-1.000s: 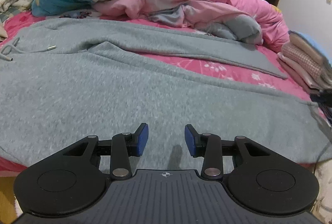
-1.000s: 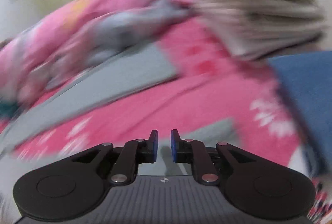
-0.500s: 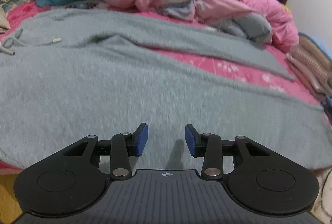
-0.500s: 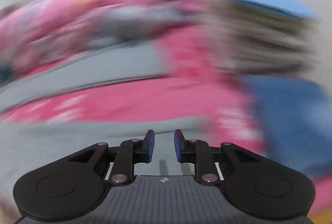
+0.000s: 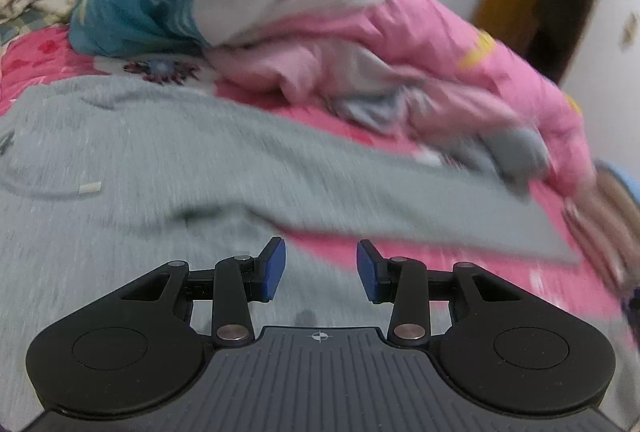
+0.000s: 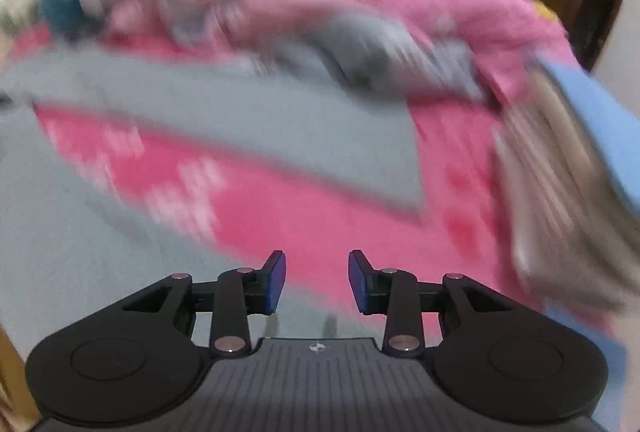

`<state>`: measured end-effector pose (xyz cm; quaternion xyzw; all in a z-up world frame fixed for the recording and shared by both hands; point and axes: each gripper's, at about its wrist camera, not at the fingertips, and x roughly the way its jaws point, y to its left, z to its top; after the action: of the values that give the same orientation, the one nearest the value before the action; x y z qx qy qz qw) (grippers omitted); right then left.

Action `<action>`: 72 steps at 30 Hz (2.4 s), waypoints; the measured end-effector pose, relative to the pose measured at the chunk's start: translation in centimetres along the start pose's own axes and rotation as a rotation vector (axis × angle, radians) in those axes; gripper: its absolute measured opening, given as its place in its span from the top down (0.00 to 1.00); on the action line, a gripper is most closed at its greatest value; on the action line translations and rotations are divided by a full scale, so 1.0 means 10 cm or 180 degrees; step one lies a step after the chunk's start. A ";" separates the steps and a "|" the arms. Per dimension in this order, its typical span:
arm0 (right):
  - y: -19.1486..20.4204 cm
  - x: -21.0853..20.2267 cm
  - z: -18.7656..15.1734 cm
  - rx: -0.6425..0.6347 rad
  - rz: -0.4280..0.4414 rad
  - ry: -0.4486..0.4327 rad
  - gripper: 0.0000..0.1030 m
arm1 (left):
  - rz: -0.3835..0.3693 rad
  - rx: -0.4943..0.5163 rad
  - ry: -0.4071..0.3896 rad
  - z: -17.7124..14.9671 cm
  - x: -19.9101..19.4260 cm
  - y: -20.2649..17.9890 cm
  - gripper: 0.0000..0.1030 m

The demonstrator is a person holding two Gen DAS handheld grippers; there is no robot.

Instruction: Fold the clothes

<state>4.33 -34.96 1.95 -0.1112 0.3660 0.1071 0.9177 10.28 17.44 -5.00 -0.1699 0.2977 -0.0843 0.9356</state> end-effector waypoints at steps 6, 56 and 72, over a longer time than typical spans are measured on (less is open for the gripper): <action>1.32 0.97 1.17 -0.0516 0.0957 -0.0312 0.65 | 0.0337 -0.0137 -0.0153 0.25 0.57 0.14 0.62; 3.08 3.29 2.65 0.0118 0.2559 0.1182 0.69 | 0.0366 -0.0265 -0.0142 0.03 0.68 0.46 0.62; 0.91 2.77 2.16 0.0212 0.0797 0.0963 0.78 | 0.0397 -0.0238 -0.0176 0.02 0.68 0.46 0.62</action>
<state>35.43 -17.03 -3.18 -0.0493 0.5141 0.1904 0.8349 16.14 20.02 -10.15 -0.1880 0.2847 -0.0100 0.9399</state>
